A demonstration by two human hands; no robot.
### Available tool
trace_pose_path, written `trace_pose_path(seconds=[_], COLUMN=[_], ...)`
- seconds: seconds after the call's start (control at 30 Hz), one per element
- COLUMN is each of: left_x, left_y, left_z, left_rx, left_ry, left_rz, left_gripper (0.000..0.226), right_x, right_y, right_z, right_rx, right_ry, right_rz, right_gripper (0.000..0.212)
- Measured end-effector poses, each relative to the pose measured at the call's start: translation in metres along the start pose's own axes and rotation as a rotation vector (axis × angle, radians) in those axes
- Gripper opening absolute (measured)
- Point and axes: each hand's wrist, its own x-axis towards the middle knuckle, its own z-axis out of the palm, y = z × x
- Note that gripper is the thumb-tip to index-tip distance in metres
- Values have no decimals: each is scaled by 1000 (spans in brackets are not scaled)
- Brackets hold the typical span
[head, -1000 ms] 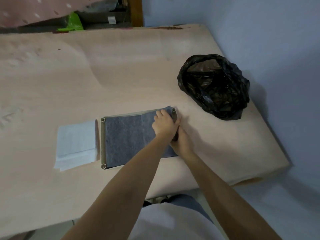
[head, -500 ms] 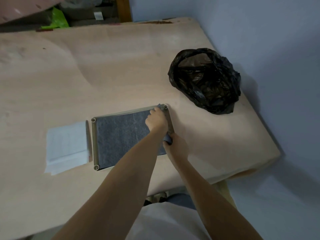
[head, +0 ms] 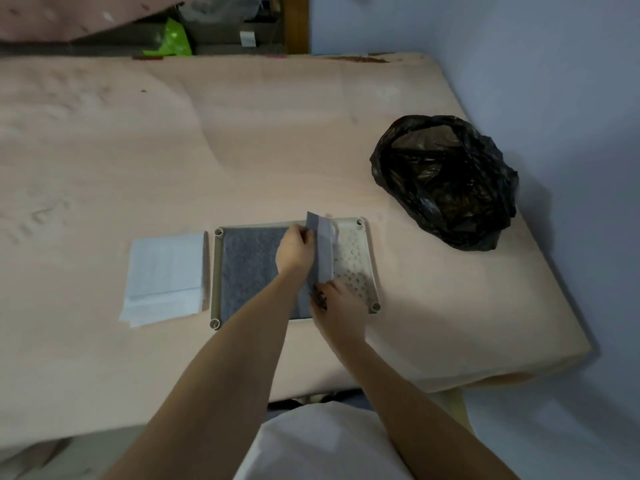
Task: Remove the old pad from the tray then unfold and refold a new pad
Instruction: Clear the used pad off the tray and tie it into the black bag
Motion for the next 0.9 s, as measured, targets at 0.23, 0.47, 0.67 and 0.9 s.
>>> trace_pose_path(seconds=[0.23,0.47,0.67,0.9], left_x=[6,13,14,11], left_y=[-28,-40,-42,-43], left_z=[-24,-36,-40,-36], left_rx=[-22,37,38,238], left_ry=[37,50,66,47], left_rz=[-19,-46,-80,114], left_gripper=[26,27,17,26], right_x=[-4,-2,-1,0], right_y=[-9,-18,-21,-21], right_z=[9,12,15,22], right_rx=[-32,-21,-78,-101], right_ry=[0,-96,-157,-152], right_rz=[-240,-382,-441,-434], right_gripper=[7,19,26,33])
